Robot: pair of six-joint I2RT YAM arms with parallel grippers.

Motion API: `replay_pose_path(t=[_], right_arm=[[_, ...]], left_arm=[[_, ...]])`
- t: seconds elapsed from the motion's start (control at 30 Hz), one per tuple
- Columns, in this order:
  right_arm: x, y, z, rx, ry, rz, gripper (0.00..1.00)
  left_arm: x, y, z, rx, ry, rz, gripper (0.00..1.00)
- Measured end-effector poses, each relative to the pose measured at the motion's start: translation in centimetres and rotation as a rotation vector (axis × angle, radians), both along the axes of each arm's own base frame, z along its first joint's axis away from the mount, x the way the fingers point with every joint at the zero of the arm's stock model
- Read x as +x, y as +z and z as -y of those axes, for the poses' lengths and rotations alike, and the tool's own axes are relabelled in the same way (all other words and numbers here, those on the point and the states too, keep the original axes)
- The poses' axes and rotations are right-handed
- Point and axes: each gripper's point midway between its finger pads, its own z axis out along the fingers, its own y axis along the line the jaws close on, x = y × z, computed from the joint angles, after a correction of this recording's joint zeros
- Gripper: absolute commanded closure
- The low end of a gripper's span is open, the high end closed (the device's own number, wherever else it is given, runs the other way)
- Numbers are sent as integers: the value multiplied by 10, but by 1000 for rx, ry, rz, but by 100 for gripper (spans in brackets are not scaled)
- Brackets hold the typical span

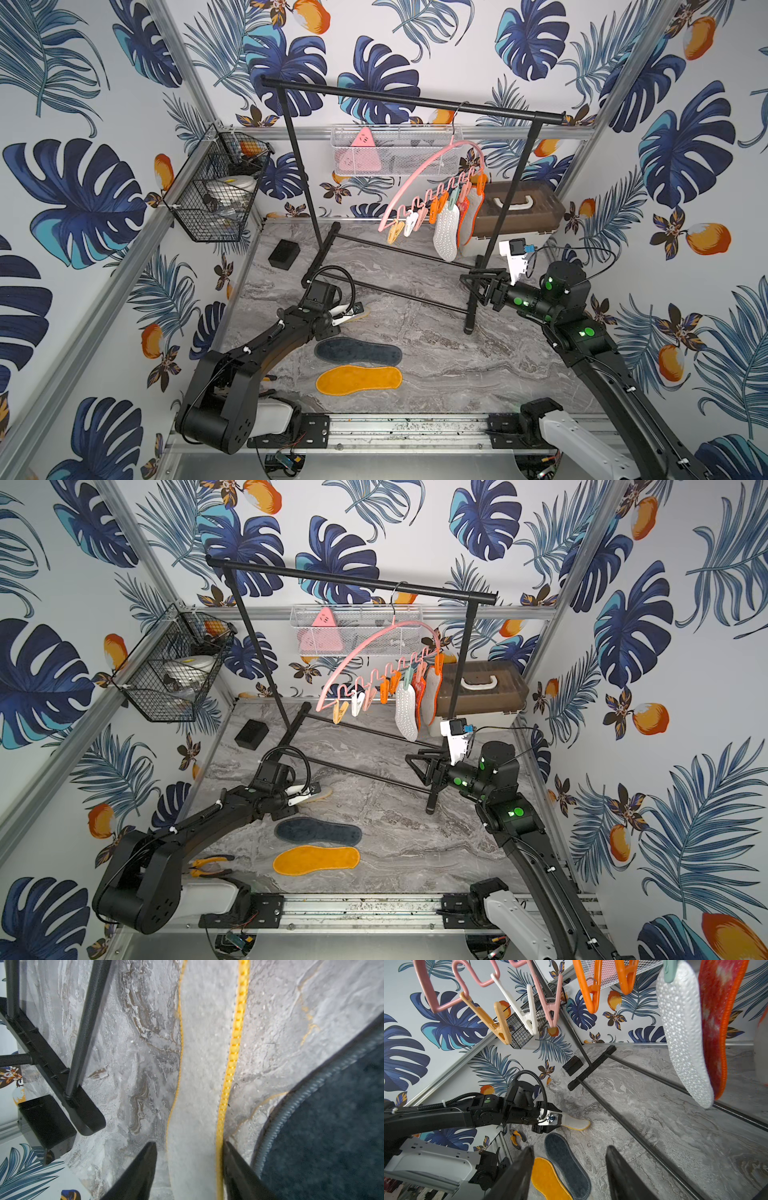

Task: Take the shoe insoles off the hanger
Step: Place the insole at the center of the board.

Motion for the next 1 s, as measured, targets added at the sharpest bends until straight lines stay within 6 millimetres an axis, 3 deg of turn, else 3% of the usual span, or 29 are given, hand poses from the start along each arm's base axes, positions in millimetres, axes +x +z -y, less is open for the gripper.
replay_pose_path(t=[0.37, 0.7, 1.0], right_arm=[[5, -15, -3, -23, 1, -40, 42], [-1, -28, 3, -81, -22, -51, 42], [-9, -77, 3, -142, -33, -147, 40]], left_arm=[[-7, 31, 18, -133, 22, -38, 36], [-34, 64, 27, -237, 44, -124, 36], [-76, 82, 33, -327, 77, -250, 35]])
